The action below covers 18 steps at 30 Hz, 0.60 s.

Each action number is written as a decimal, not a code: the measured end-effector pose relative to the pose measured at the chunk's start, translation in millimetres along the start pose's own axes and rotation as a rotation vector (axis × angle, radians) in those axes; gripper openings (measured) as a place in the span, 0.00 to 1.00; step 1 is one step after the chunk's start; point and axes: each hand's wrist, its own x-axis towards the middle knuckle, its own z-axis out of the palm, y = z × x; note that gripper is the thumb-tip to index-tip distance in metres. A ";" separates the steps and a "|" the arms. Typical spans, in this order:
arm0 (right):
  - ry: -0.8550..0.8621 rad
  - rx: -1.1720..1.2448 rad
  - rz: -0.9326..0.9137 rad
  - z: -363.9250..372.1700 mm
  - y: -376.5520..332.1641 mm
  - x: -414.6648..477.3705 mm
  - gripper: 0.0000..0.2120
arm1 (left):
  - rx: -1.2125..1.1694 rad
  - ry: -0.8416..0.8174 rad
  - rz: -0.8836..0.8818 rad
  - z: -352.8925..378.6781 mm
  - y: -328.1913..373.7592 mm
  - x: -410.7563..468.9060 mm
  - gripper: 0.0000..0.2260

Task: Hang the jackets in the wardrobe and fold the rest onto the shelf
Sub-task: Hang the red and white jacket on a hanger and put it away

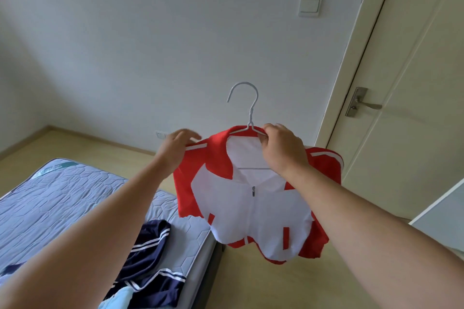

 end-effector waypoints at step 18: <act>0.041 -0.125 0.115 -5.5 44.5 -25.8 0.15 | 0.634 0.082 0.146 14.5 -53.6 -10.4 0.07</act>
